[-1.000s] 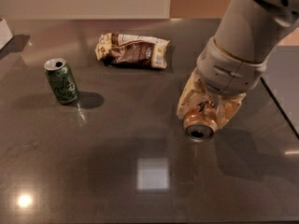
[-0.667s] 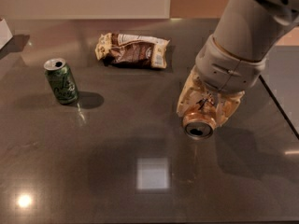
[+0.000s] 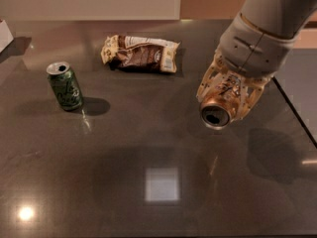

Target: Place orange can upright

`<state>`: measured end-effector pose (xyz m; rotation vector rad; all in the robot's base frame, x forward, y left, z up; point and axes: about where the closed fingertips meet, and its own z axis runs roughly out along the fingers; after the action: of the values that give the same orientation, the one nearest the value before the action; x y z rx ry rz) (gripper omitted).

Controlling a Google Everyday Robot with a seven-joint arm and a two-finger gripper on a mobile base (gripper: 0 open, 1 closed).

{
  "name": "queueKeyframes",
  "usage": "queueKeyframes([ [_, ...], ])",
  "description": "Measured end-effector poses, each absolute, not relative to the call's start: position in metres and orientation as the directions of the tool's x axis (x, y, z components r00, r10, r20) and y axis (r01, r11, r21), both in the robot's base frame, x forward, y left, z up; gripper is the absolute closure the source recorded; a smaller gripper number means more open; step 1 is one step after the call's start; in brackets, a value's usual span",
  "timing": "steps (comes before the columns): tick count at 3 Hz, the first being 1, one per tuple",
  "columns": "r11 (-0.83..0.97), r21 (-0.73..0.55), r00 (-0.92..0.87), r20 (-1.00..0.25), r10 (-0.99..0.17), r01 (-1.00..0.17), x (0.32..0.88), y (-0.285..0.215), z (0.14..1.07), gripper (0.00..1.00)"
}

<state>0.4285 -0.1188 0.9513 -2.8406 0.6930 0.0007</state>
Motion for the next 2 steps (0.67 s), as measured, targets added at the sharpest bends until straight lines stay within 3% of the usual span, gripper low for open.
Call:
queueKeyframes([
  [2, -0.684, -0.293, 0.741, -0.173, -0.649, -0.668, 0.442, -0.1172, 0.9683, 1.0],
])
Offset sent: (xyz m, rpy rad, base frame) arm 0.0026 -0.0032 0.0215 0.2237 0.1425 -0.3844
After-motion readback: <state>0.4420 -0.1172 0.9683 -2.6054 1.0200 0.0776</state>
